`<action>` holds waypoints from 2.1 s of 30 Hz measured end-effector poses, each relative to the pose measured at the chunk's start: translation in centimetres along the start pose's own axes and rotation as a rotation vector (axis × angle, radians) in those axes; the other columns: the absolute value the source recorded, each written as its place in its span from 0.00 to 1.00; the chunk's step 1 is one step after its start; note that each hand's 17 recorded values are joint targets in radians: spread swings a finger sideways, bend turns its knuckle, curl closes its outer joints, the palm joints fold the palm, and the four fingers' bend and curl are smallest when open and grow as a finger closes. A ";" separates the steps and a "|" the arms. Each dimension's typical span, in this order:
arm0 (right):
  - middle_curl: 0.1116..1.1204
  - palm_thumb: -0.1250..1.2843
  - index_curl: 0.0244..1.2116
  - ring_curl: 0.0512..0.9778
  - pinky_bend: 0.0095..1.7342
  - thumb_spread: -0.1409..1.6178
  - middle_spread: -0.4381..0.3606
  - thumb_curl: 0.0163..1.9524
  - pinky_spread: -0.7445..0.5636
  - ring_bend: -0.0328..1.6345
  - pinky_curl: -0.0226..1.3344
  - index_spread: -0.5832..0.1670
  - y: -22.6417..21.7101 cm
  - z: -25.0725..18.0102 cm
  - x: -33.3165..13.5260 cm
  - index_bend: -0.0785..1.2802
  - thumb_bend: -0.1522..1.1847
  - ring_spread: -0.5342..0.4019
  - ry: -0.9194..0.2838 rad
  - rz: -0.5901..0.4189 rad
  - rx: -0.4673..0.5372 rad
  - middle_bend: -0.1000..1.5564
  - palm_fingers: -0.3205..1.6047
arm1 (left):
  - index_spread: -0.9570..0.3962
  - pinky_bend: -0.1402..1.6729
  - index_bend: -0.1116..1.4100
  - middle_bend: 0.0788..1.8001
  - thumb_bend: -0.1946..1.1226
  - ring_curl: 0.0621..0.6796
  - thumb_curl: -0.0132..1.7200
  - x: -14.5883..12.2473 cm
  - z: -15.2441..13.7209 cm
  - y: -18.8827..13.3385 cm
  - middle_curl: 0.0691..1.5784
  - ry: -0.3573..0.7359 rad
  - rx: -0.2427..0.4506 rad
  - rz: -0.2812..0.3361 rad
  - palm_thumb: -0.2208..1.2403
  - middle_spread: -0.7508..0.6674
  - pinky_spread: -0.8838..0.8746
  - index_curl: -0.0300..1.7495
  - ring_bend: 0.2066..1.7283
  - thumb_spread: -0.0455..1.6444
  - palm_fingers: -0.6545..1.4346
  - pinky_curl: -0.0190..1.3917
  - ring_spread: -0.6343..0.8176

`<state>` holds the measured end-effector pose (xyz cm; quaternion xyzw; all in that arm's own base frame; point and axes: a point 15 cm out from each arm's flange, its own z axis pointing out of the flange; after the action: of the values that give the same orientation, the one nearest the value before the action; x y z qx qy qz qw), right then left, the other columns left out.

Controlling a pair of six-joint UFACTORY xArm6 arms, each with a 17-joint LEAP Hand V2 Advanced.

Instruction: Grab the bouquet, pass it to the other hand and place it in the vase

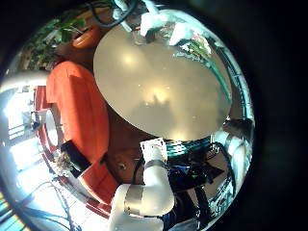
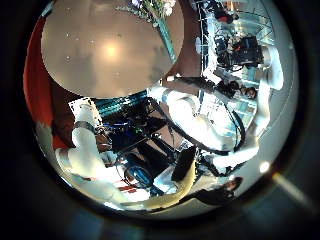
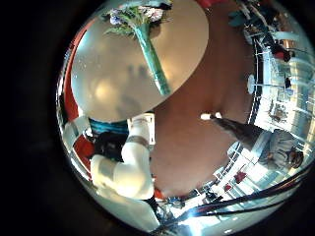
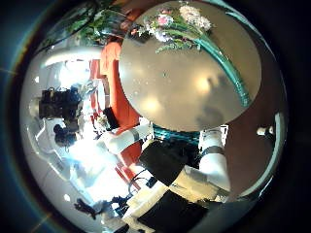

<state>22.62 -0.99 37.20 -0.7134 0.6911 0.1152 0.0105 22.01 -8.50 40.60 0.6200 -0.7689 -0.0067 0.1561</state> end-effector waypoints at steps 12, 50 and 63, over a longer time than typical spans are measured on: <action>0.25 0.30 0.25 0.15 0.26 0.75 0.57 0.14 0.87 0.34 0.18 0.44 0.5 0.6 -0.3 0.18 0.10 0.68 -0.013 -0.003 -0.019 0.23 0.33 | 0.76 0.20 0.19 0.06 0.11 0.22 0.14 0.1 0.4 0.7 0.16 -0.003 -0.029 -0.001 0.12 0.86 0.81 0.20 0.20 0.57 0.35 0.23 0.82; 0.34 0.43 0.22 0.25 0.35 0.69 0.42 0.18 0.72 0.54 0.17 0.45 -4.4 4.8 10.3 0.18 0.10 0.40 -0.048 0.242 -0.103 0.35 0.42 | 0.70 0.17 0.25 0.06 0.13 0.20 0.18 0.7 -0.5 -3.4 0.16 -0.129 -0.059 0.227 0.32 0.80 0.79 0.25 0.14 0.69 0.40 0.20 0.80; 0.37 0.44 0.24 0.27 0.39 0.69 0.40 0.19 0.69 0.58 0.15 0.45 -6.8 13.3 8.8 0.18 0.09 0.38 -0.029 0.241 -0.190 0.38 0.39 | 0.70 0.17 0.25 0.06 0.13 0.20 0.18 0.0 0.6 -6.0 0.17 -0.143 -0.067 0.286 0.33 0.79 0.79 0.25 0.13 0.70 0.40 0.18 0.81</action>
<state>27.50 -6.98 21.69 -0.6212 0.7576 0.1906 -0.0610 27.57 -9.98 38.85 0.4968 -0.8577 -0.0542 0.1210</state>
